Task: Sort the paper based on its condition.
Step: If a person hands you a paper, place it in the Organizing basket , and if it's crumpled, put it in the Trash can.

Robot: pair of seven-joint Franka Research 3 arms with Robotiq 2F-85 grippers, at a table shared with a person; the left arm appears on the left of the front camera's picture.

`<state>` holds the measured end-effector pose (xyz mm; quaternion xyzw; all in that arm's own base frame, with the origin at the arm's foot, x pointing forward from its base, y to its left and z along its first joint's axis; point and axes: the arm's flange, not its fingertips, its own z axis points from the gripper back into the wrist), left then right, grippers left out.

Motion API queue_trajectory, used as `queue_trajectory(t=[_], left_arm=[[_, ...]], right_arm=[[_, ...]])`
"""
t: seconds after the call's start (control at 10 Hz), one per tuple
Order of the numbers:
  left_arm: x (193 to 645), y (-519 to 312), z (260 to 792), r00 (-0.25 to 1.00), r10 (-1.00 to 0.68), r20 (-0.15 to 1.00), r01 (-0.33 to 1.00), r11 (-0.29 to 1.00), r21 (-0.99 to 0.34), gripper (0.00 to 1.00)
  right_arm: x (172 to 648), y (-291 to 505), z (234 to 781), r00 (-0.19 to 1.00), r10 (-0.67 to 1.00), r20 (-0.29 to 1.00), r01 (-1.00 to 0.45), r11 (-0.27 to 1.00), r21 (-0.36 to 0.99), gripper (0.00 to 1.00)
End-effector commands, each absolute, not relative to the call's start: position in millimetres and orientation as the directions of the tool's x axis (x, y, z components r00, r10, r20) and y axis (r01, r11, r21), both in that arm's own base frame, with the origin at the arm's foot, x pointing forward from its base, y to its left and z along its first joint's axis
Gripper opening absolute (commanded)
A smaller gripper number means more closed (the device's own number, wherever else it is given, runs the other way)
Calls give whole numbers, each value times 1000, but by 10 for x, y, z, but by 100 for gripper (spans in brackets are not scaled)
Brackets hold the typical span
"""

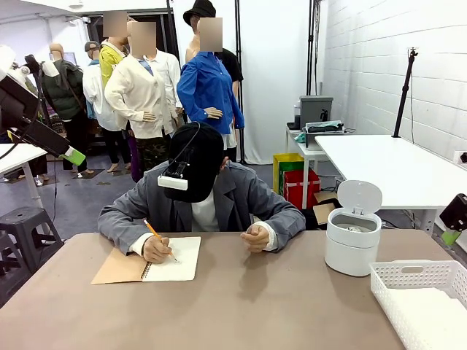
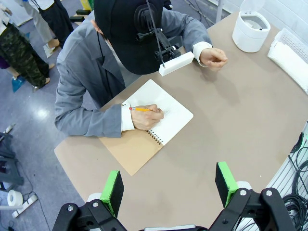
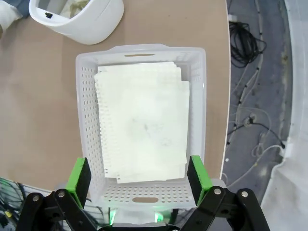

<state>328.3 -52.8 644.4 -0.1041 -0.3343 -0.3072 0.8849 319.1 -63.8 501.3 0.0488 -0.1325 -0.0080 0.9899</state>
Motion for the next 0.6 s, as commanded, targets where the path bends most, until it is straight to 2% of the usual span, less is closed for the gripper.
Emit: queue_trajectory(t=[0.0,0.5], left_arm=[[3283,-523,6442,586,-477,655,615,789,24,100],[3283,-523,6442,586,-477,655,615,789,24,100]], right_arm=[[3226,-657,4991,964,-24,265,4,997,77,100],[3207,-575,5052,964,-23,267,-6,994,109,100]])
